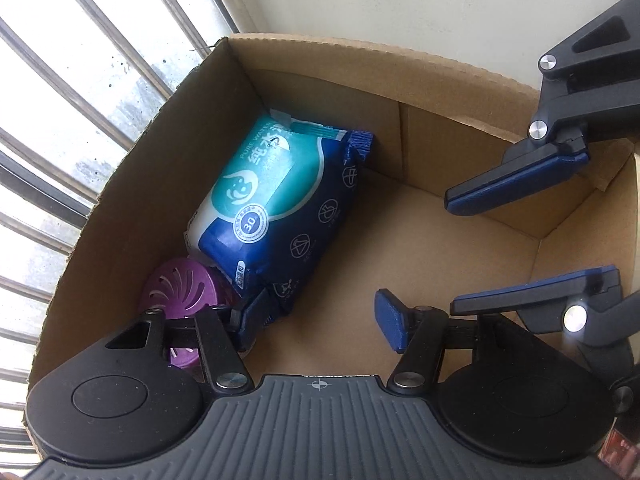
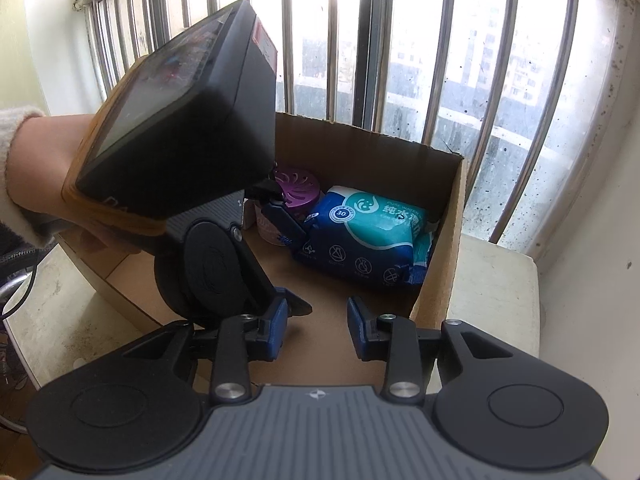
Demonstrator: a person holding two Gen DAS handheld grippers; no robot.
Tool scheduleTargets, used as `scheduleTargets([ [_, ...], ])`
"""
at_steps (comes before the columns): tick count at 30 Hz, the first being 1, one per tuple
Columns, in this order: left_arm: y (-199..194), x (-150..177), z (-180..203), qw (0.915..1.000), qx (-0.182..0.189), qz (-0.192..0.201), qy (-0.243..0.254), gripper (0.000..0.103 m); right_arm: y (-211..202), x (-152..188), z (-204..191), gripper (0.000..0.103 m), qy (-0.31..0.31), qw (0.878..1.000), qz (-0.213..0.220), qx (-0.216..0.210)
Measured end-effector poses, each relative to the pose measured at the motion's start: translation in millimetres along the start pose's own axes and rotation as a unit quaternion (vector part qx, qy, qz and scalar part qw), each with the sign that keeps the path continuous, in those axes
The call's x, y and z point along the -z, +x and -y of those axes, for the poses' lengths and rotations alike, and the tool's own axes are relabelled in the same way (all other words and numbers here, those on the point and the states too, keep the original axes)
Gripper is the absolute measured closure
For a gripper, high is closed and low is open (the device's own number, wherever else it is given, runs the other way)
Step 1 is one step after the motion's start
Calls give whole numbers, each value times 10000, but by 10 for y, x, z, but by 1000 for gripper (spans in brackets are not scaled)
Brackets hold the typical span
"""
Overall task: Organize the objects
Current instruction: 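Push the wipes pack upright against the box wall with the left gripper, then withdraw the left gripper and move it down toward the red toothpaste tube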
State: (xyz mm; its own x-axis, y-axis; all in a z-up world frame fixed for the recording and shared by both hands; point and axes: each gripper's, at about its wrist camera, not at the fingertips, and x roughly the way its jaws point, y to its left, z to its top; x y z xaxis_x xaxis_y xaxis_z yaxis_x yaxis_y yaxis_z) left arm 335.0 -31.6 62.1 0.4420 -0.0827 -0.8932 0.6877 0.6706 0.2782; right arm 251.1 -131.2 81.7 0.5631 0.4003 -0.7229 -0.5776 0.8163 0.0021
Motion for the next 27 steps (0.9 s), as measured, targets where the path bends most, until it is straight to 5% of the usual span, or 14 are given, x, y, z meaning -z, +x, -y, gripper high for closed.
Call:
scheduleTargets([
  [2,7,-29,-98,9992,-377,90,-57,55,-26,-1,-6,67,-12,10000,-2,15],
  [6,-56,-110,-372,9945,-162,507,-901,54,24,16,-13,66,-5,10000,-28,-19],
  [11,-13,-284,-376,9960,-429,449,-636,54,5,62,-101,66,-3,10000,-48,0],
  [16,-391,-282,-384,9893,-730,984,-787,54,-23,107,-94,64,169,9998,87,-39],
  [22,-1428,279,227,9691,-1376,1986,-503,40,-288,196,-185,49,195,9986,456,-196],
  [27,-1928,1110,649,9317,-1778,3074,-758,31,-590,220,-372,42,214,9970,644,-365],
])
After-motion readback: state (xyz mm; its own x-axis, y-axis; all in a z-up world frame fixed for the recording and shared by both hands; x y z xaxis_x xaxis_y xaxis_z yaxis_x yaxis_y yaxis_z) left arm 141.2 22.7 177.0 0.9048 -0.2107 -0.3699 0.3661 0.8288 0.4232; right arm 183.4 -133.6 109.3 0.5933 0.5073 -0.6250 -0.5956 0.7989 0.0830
